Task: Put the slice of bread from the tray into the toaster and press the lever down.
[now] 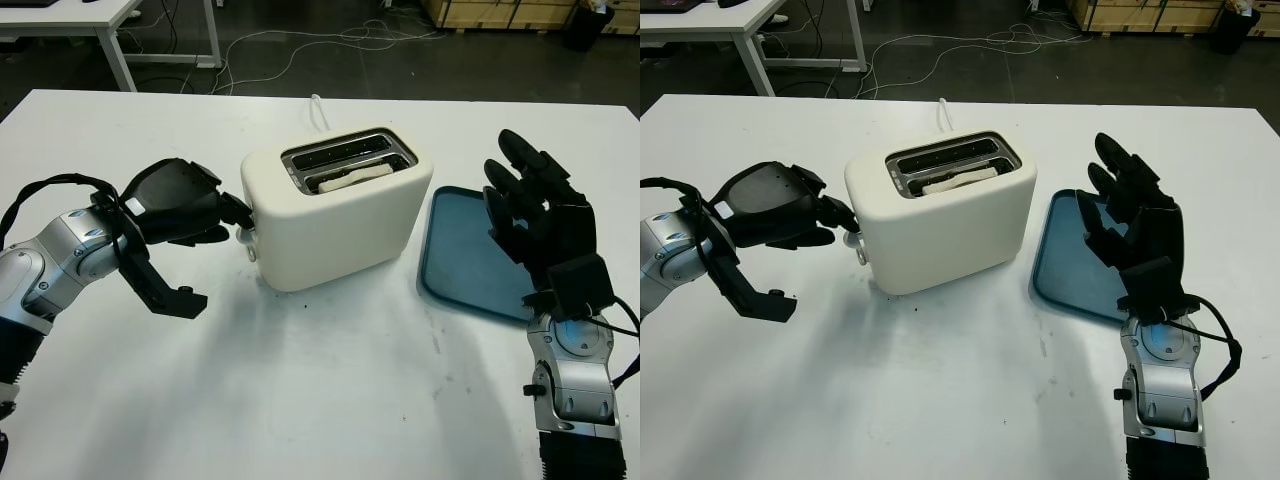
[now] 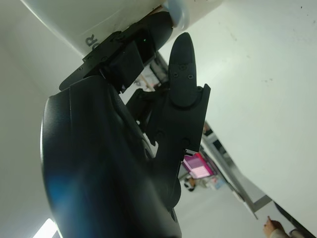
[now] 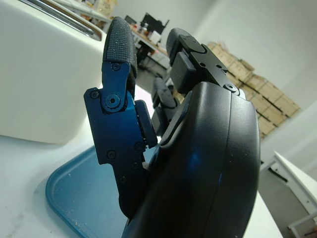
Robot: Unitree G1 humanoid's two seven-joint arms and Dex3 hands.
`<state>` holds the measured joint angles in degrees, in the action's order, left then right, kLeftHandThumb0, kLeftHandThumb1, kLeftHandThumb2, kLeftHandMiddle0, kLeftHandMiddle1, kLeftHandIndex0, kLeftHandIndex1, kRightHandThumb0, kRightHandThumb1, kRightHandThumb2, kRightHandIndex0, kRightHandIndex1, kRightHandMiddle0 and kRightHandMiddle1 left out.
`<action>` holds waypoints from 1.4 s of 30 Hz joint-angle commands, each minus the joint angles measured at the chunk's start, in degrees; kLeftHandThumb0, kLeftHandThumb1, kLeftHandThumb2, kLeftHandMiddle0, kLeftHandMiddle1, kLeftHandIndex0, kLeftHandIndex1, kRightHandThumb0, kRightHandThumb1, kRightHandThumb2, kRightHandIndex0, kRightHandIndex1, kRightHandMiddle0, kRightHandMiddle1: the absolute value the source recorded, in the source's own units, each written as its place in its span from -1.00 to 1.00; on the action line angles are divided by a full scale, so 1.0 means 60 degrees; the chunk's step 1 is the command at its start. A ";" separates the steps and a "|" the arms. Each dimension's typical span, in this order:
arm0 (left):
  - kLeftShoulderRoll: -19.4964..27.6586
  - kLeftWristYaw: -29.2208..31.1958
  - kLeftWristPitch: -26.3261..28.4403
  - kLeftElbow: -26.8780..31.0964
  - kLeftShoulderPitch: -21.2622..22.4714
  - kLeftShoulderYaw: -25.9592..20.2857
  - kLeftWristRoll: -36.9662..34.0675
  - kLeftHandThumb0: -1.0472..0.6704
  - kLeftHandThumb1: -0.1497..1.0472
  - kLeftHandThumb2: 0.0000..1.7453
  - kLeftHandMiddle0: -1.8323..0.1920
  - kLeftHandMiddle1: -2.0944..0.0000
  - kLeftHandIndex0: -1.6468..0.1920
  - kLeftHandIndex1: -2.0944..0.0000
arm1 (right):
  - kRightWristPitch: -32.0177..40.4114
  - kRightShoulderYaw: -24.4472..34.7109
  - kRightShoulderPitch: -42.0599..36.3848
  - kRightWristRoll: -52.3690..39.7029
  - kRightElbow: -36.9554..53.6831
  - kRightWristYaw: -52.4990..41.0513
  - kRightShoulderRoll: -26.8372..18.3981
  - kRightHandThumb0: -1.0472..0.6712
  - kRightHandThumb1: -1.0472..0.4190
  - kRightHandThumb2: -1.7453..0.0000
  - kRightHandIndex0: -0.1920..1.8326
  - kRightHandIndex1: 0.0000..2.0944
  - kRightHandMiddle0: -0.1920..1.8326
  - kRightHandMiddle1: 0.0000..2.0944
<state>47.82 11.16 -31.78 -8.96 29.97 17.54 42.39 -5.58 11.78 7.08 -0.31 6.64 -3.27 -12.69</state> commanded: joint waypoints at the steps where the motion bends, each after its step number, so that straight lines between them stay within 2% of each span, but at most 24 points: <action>1: -0.0380 0.0386 -0.0661 0.0002 -0.0330 0.0783 0.0237 -0.25 0.78 -0.54 0.03 -0.43 -0.07 -0.27 | -0.0006 0.0014 -0.0055 0.0060 0.0172 0.0039 -0.0083 -0.56 -0.83 0.54 -0.30 -0.99 -0.30 -0.99; 4: -0.0358 0.0329 -0.0678 0.0162 -0.0542 0.0728 0.0151 -0.24 0.78 -0.53 0.02 -0.35 -0.07 -0.22 | -0.0027 0.0000 -0.0110 0.0096 0.0238 0.0082 -0.0045 -0.56 -0.83 0.54 -0.29 -0.99 -0.30 -0.99; 7: -0.0645 -0.0053 -0.0703 -0.0049 -0.0946 0.0816 0.0049 -0.23 0.78 -0.49 0.05 -0.44 -0.04 -0.21 | -0.0010 -0.0031 -0.0221 0.0101 0.0365 0.0103 0.0009 -0.55 -0.83 0.54 -0.29 -0.99 -0.30 -1.00; 10: -0.1415 -0.0722 -0.0409 -0.1641 -0.0950 0.1572 0.0845 -0.21 0.68 -0.38 0.09 -0.63 0.06 -0.51 | 0.0123 -0.0036 -0.0333 0.0042 0.0443 0.0101 0.0048 -0.55 -0.83 0.54 -0.30 -1.00 -0.30 -1.00; 13: -0.1997 -0.0959 -0.0013 -0.2800 -0.0723 0.2372 0.1577 -0.20 0.73 -0.41 0.14 -0.57 0.07 -0.38 | 0.0215 -0.0037 -0.0379 0.0039 0.0429 0.0081 0.0017 -0.57 -0.83 0.54 -0.30 -1.00 -0.30 -1.00; 16: -0.2053 -0.0924 -0.0010 -0.2827 -0.0795 0.2579 0.1438 -0.19 0.74 -0.48 0.14 -0.63 0.04 -0.39 | -0.0008 0.0008 -0.0368 0.0086 0.0359 0.0091 -0.0038 -0.55 -0.83 0.53 -0.29 -0.99 -0.30 -1.00; 18: -0.2008 -0.0556 0.0052 -0.2873 -0.0757 0.2616 0.1211 -0.18 0.78 -0.48 0.16 -0.66 0.09 -0.50 | -0.0012 0.0063 -0.0346 -0.0027 0.0311 0.0064 -0.0025 -0.54 -0.83 0.53 -0.29 -0.99 -0.30 -1.00; 21: -0.1965 -0.0470 0.0075 -0.2973 -0.0699 0.2613 0.1120 -0.18 0.79 -0.46 0.15 -0.46 0.05 -0.22 | 0.0020 0.0058 -0.0294 -0.0065 0.0204 0.0036 -0.0027 -0.57 -0.83 0.55 -0.28 -0.99 -0.30 -1.00; 22: -0.1965 -0.0504 0.0069 -0.3015 -0.0675 0.2615 0.1123 -0.17 0.79 -0.46 0.14 -0.46 0.03 -0.19 | 0.0022 0.0041 -0.0283 -0.0030 0.0189 0.0042 -0.0037 -0.58 -0.83 0.55 -0.28 -0.99 -0.30 -1.00; 24: -0.1951 -0.0557 0.0034 -0.3087 -0.0622 0.2617 0.1127 -0.18 0.79 -0.44 0.15 -0.48 0.04 -0.19 | 0.0044 0.0003 -0.0254 0.0048 0.0187 0.0071 -0.0043 -0.59 -0.83 0.55 -0.28 -1.00 -0.30 -1.00; 26: -0.1922 -0.0515 0.0025 -0.3070 -0.0585 0.2626 0.1135 -0.19 0.79 -0.43 0.14 -0.41 0.01 -0.09 | 0.0038 -0.0009 -0.0236 0.0084 0.0177 0.0098 -0.0037 -0.59 -0.83 0.54 -0.28 -1.00 -0.30 -1.00; 32: -0.1918 -0.0636 -0.0094 -0.3136 -0.0545 0.2655 0.1159 -0.22 0.79 -0.45 0.14 -0.48 -0.01 -0.14 | 0.0025 0.0005 -0.0245 0.0038 0.0167 0.0065 -0.0043 -0.58 -0.83 0.54 -0.28 -1.00 -0.31 -1.00; 33: -0.1942 -0.0615 -0.0064 -0.3141 -0.0545 0.2647 0.1121 -0.22 0.79 -0.46 0.15 -0.53 0.01 -0.20 | 0.0026 0.0008 -0.0236 0.0008 0.0145 0.0044 -0.0044 -0.58 -0.83 0.54 -0.28 -1.00 -0.31 -1.00; 35: -0.1954 -0.0491 -0.0022 -0.3071 -0.0581 0.2584 0.0941 -0.23 0.79 -0.46 0.15 -0.50 0.01 -0.12 | 0.0015 0.0006 -0.0222 0.0013 0.0105 0.0042 -0.0049 -0.58 -0.83 0.54 -0.29 -1.00 -0.31 -1.00; 37: -0.1925 -0.0721 -0.0011 -0.2876 -0.0702 0.2393 0.0750 -0.23 0.79 -0.41 0.14 -0.35 -0.03 0.04 | -0.0005 0.0004 -0.0206 0.0005 0.0084 0.0048 -0.0036 -0.58 -0.83 0.54 -0.29 -1.00 -0.30 -1.00; 42: -0.1782 -0.2436 -0.0475 -0.2366 -0.1133 0.1469 0.0016 -0.20 0.77 -0.33 0.15 -0.60 0.10 -0.32 | -0.0026 0.0006 -0.0188 -0.0077 0.0021 0.0014 -0.0009 -0.56 -0.83 0.54 -0.30 -1.00 -0.30 -1.00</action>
<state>41.40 -5.56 -31.77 -22.57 28.02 21.97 40.69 -5.56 11.71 5.69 -0.34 7.44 -3.12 -12.62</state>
